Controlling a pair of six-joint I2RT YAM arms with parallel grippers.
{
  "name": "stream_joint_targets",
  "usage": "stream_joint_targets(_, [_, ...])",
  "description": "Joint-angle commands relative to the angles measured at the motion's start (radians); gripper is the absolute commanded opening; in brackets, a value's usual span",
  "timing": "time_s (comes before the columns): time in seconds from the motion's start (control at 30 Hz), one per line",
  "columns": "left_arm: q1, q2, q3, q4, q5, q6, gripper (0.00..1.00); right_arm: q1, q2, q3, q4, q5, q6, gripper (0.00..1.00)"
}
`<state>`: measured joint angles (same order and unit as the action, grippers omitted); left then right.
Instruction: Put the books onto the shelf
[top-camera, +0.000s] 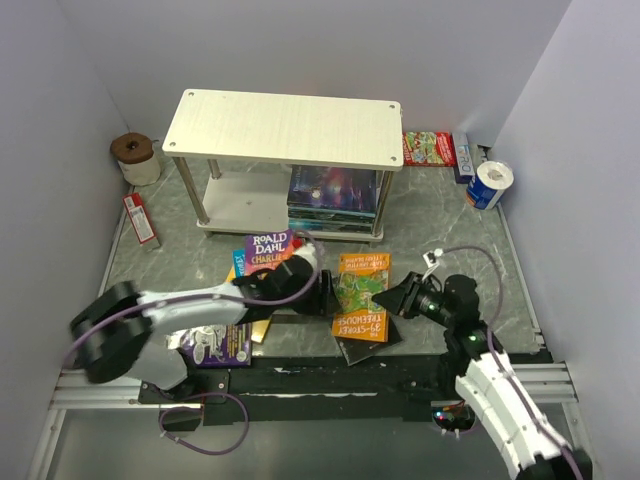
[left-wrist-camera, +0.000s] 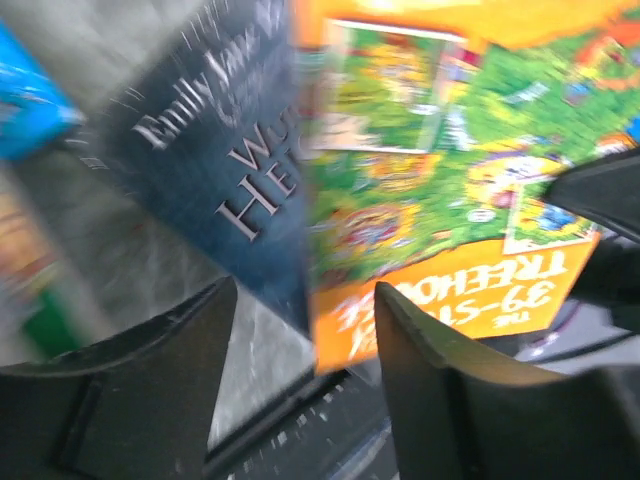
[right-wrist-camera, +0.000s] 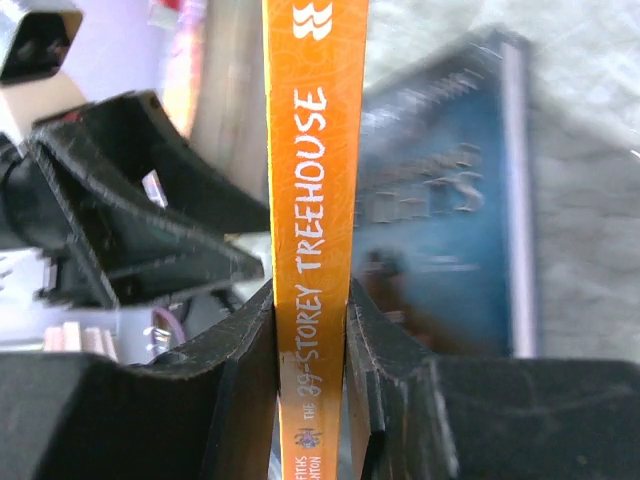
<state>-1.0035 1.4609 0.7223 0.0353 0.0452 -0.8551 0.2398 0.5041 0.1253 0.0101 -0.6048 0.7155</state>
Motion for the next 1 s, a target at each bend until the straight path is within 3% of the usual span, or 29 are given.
stream_joint_targets(0.0, [-0.003,-0.307,0.011,-0.182,-0.218,-0.022,0.68,0.009,-0.209,0.27,-0.263,0.011,-0.077,0.0])
stream_joint_targets(0.13, [-0.003,-0.508,0.0,-0.276,-0.332,-0.032,0.72,0.009,-0.202,0.437,-0.328,-0.033,-0.088,0.0])
stream_joint_targets(0.37, [-0.003,-0.758,0.016,-0.368,-0.467,-0.021,0.75,0.009,-0.093,0.719,-0.194,-0.138,-0.011,0.0])
stream_joint_targets(0.47, [-0.003,-0.793,0.009,-0.38,-0.51,-0.031,0.75,0.009,-0.012,0.796,-0.102,-0.018,0.08,0.0])
stream_joint_targets(0.53, [-0.003,-0.791,0.014,-0.4,-0.531,-0.053,0.75,0.009,0.034,0.806,-0.009,0.148,0.201,0.0])
stream_joint_targets(0.63, [-0.003,-0.784,0.026,-0.417,-0.544,-0.074,0.75,0.013,0.108,0.769,0.235,0.296,0.367,0.0])
stream_joint_targets(0.73, [-0.003,-0.79,0.032,-0.419,-0.55,-0.085,0.75,0.065,0.216,0.777,0.375,0.48,0.409,0.0])
stream_joint_targets(0.87, [-0.003,-0.807,0.051,-0.413,-0.582,-0.076,0.74,0.153,0.364,0.914,0.392,0.669,0.371,0.0])
stream_joint_targets(0.97, [-0.003,-0.809,0.074,-0.373,-0.587,-0.035,0.75,0.17,0.474,1.016,0.352,0.651,0.372,0.0])
